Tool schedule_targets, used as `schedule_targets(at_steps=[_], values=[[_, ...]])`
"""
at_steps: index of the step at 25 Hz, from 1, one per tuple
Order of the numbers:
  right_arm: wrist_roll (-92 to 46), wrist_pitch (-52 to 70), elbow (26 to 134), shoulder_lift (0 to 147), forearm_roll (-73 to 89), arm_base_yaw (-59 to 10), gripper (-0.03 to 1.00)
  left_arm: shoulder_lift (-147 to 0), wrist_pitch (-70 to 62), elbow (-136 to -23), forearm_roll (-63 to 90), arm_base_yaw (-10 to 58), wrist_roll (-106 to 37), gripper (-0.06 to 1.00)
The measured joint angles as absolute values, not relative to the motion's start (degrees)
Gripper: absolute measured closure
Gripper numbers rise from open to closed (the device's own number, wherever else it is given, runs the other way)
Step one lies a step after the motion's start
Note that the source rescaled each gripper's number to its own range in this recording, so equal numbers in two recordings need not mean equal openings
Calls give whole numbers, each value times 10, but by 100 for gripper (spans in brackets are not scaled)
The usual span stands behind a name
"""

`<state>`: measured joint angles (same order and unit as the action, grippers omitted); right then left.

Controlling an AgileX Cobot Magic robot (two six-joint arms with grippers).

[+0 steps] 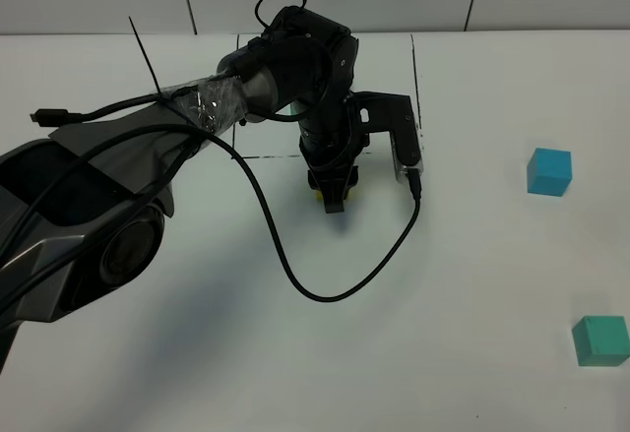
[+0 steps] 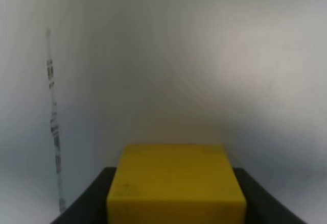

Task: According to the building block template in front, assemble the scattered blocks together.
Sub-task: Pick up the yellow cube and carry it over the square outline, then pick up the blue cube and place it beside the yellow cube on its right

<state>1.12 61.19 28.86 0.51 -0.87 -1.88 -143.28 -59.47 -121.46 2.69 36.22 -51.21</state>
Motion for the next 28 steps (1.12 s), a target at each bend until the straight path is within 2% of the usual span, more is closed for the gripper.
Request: schedule_targets(at_steps=[11, 13, 18, 20, 23, 28], values=[[11, 612, 289, 5, -9, -19, 29, -1433, -594, -1215, 27, 362, -510, 93], [11, 612, 289, 5, -9, -19, 29, -1433, -595, -1215, 27, 362, -510, 81], [11, 612, 289, 5, -9, -19, 29, -1427, -608, -1216, 17, 362, -515, 20], [11, 612, 289, 5, -9, -19, 29, -1417, -610, -1220, 9, 362, -515, 5], [11, 612, 289, 5, -9, -19, 29, -1394, -614, -1221, -12, 362, -499, -4], [11, 612, 289, 5, -9, -19, 29, -1360, -650, -1221, -86, 356, -414, -6]])
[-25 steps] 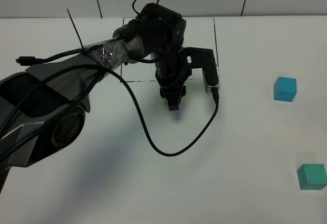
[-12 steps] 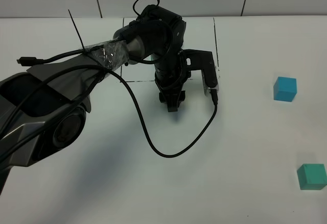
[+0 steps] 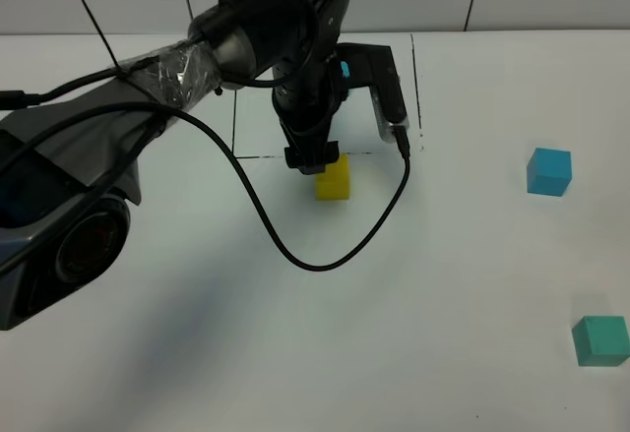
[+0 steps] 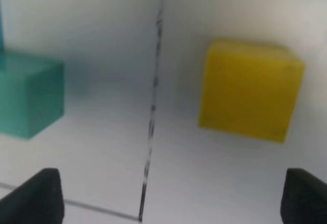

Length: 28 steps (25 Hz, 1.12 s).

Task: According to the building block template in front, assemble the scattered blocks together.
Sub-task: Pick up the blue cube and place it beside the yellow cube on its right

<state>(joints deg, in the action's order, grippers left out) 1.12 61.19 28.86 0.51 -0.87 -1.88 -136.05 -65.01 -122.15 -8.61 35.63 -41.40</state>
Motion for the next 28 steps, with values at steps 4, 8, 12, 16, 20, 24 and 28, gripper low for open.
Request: schedule_targets(at_steps=[4, 8, 12, 16, 20, 24, 28], values=[[11, 612, 289, 5, -9, -19, 29, -1336, -679, -1221, -85, 321, -357, -6], [11, 612, 289, 5, -9, -19, 29, -1301, -683, -1221, -45, 265, -338, -6], [11, 612, 289, 5, -9, -19, 29, -1252, -683, -1221, 9, 201, -328, -6], [12, 612, 289, 5, -9, -19, 29, -1186, -683, -1183, 29, 136, -316, -6], [12, 612, 289, 5, -9, -19, 29, -1091, -668, -1074, 29, 68, -306, -6], [12, 612, 289, 5, -9, -19, 29, -970, -588, -920, 28, -4, -262, -6], [12, 612, 289, 5, -9, -19, 29, -819, -521, -777, 24, -34, -227, -6]])
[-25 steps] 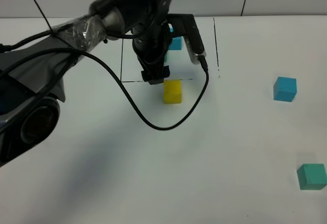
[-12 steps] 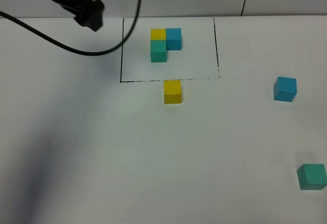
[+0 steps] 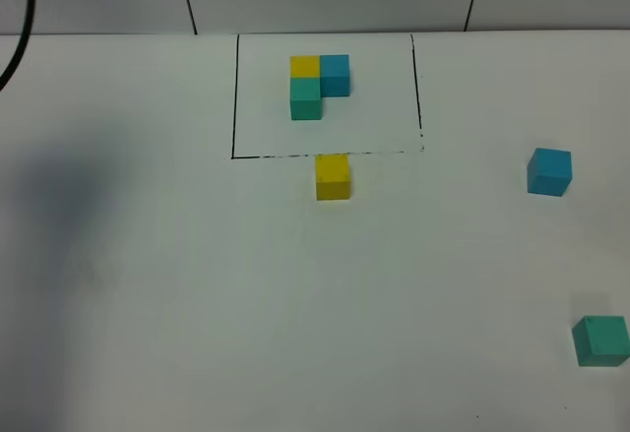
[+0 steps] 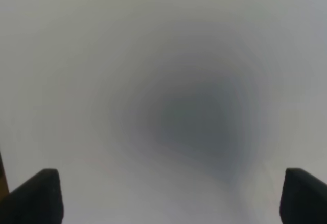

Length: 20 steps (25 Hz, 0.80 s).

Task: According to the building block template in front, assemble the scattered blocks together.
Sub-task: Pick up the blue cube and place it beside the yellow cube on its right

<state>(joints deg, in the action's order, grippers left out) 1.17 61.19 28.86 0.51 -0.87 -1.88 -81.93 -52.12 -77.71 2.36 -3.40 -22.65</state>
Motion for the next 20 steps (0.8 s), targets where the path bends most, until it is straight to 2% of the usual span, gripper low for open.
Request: schedule_targets(at_steps=[9, 20], values=[[12, 612, 289, 5, -9, -19, 29, -507, -535, -586, 27, -33, -144, -6], [14, 612, 289, 5, -9, -19, 29, -229, -585, -399, 29, -33, -105, -3]])
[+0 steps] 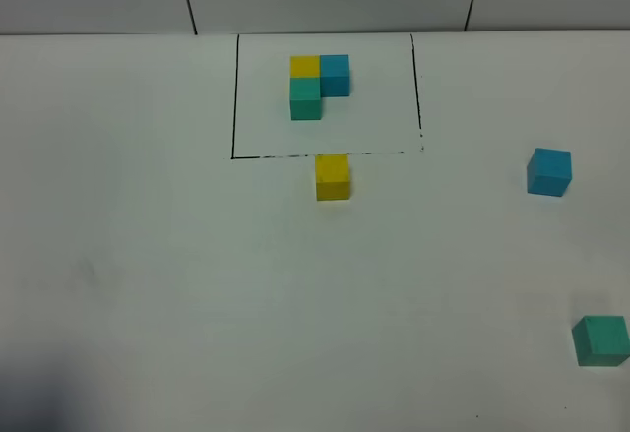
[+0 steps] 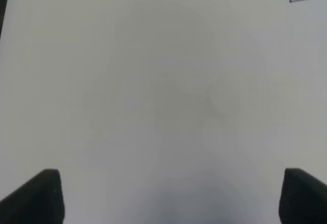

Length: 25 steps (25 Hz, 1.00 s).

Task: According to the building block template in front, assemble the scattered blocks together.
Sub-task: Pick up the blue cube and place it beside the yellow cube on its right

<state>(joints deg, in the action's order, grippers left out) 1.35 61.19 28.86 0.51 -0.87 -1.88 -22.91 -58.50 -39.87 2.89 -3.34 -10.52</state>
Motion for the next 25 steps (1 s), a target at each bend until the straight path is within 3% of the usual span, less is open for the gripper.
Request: schedule_targets(at_steps=[8, 25], values=[[15, 612, 289, 5, -9, -19, 29, -89, -620, -303, 23, -19, -77, 0], [15, 612, 289, 5, -9, -19, 29, 3, -609, -290, 28, -13, -65, 8]])
